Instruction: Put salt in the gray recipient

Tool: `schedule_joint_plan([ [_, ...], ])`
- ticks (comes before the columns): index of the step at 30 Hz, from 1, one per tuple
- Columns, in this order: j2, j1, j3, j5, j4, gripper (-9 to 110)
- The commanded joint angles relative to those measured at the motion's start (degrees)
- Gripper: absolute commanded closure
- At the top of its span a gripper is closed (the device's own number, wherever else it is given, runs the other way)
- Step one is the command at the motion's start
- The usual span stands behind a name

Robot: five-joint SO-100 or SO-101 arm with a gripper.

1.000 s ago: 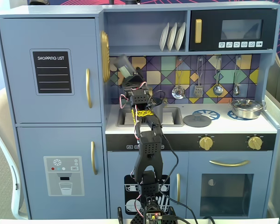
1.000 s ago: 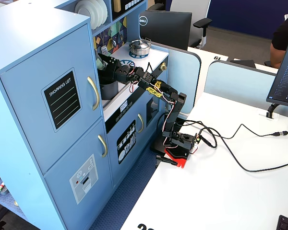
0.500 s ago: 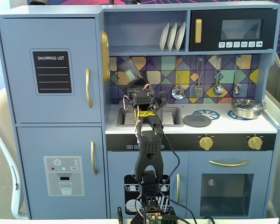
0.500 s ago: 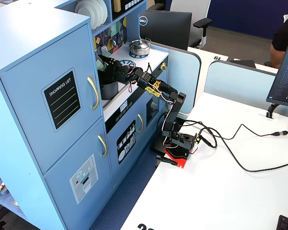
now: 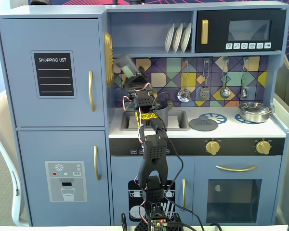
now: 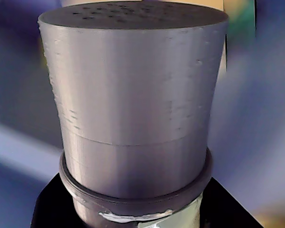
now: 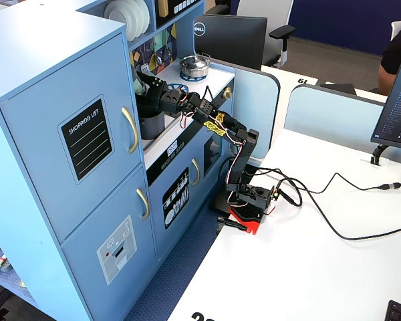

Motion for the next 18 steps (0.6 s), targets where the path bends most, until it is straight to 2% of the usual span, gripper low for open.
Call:
schedule_joint_plan([
  [1, -0.5, -0.7, -10.0, -1.0, 0.6, 101],
  [18, 4.0, 6.3, 6.2, 1.8, 2.1, 101],
])
